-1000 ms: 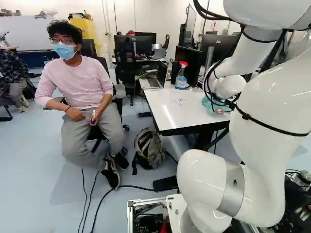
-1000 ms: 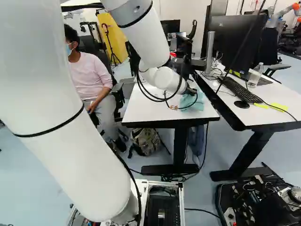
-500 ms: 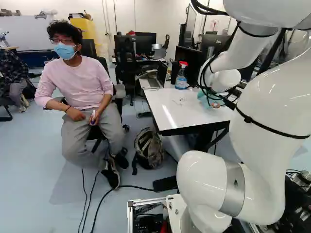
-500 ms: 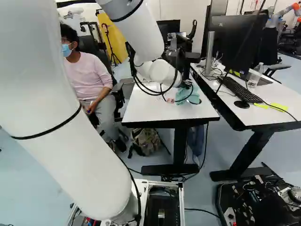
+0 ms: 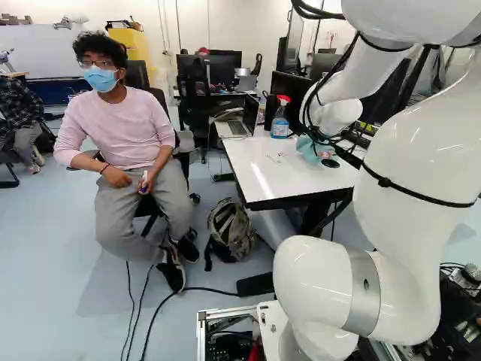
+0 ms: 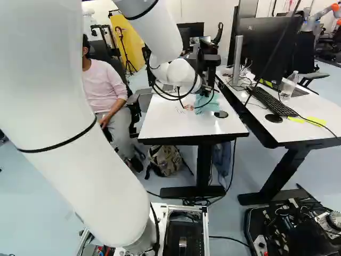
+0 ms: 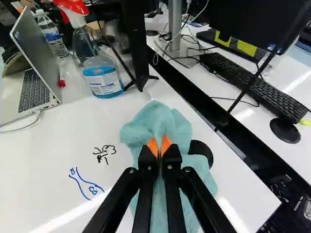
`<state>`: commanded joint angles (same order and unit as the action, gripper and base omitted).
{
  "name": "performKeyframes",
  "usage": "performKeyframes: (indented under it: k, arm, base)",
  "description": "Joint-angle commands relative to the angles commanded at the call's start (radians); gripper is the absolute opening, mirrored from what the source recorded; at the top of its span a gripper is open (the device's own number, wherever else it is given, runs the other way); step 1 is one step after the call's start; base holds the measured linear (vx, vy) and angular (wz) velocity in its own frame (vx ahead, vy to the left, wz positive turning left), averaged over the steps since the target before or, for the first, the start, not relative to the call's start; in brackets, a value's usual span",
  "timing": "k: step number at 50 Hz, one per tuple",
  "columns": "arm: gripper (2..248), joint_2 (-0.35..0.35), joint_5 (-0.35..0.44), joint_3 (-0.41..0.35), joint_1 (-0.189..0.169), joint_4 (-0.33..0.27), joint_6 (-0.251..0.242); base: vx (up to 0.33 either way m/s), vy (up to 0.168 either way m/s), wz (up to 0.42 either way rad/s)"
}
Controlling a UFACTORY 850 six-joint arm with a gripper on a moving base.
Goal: Clean the table with the green towel
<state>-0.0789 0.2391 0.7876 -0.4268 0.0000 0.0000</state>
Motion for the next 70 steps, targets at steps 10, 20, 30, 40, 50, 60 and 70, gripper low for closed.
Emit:
performKeyframes:
  k: [10,20,30,40,50,60,70]
  arm:
    - [28,-0.039,-0.034,0.042,0.02,0.0,0.0]
    - [28,-0.077,-0.039,0.084,0.04,0.0,0.0]
    - [28,-0.112,-0.039,0.122,0.06,0.0,0.0]
    - [28,-0.141,-0.036,0.155,0.079,0.0,0.0]
    - [28,-0.154,-0.014,0.17,0.091,0.0,0.0]
    - [28,-0.163,0.009,0.171,0.091,0.0,0.0]
    - [28,-0.183,0.024,0.172,0.091,0.0,0.0]
  base:
    - [0.0,0.0,0.0]
    - [0.0,0.0,0.0]
    - [0.0,0.0,0.0]
    - [0.0,0.0,0.0]
    - [0.0,0.0,0.0]
    - [0.0,0.0,0.0]
    - [0.0,0.0,0.0]
